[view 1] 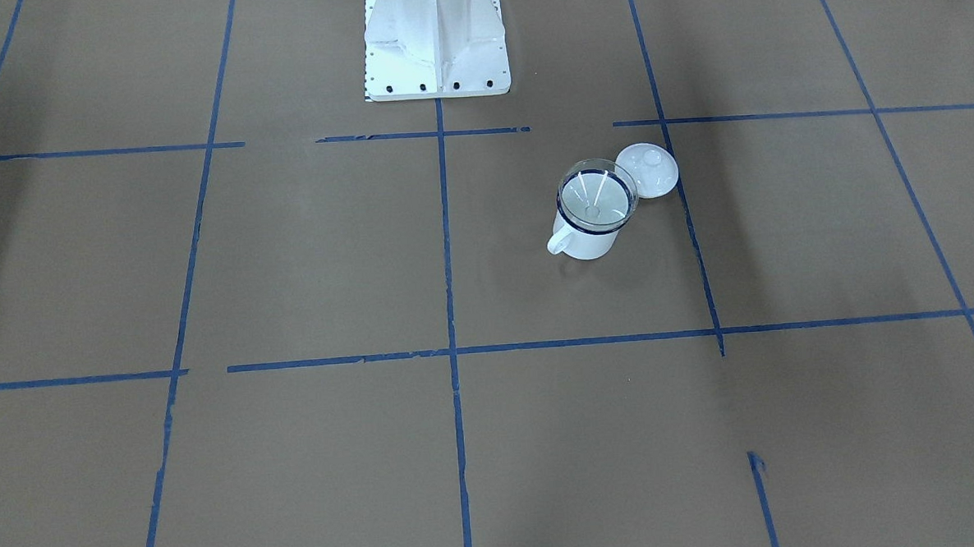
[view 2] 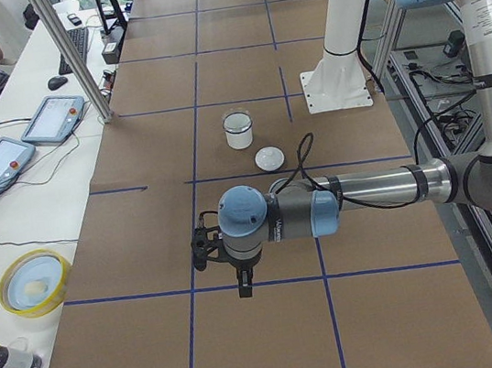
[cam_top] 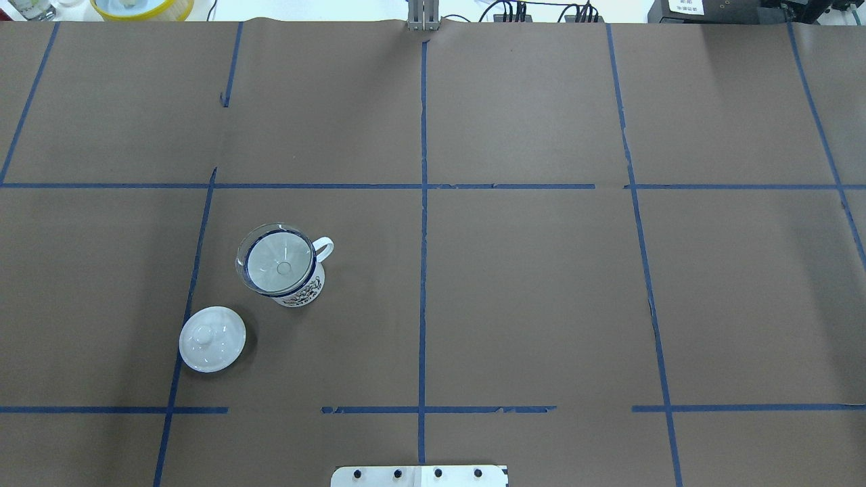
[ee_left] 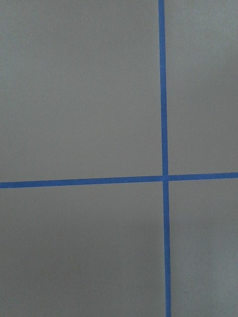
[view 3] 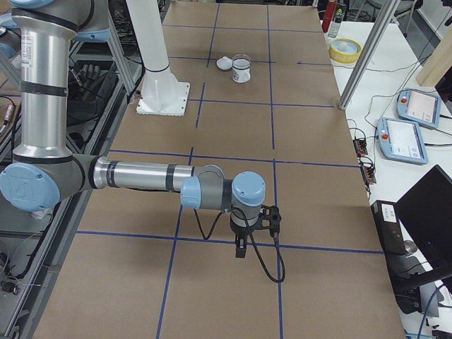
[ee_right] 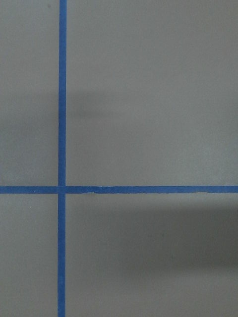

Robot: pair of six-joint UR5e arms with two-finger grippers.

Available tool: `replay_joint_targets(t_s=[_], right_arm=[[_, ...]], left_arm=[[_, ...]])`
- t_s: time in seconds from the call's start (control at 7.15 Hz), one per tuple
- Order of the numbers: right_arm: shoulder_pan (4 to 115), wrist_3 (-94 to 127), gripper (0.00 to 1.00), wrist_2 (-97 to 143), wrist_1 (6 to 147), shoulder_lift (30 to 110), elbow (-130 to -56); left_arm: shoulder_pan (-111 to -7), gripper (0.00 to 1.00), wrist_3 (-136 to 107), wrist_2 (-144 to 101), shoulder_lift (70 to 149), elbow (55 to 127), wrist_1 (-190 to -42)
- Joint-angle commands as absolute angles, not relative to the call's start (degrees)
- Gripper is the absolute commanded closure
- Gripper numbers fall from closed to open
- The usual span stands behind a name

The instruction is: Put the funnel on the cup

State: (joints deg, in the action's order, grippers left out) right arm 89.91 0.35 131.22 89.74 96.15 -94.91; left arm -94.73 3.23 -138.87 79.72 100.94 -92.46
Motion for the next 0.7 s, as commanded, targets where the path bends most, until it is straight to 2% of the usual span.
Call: replay_joint_targets(t_s=[0.0, 0.56], right_arm=[[89.91, 0.35, 0.00, 131.22, 89.74, 96.15, -94.92], [89.91, 0.35, 0.00, 131.22, 89.74, 96.15, -94.92]], left_arm=[[-94.75, 0.00, 3.08, -138.69, 79.80, 101.16, -92.46], [-94.75, 0.00, 2.90, -138.43, 79.80, 102.31, -92.46]])
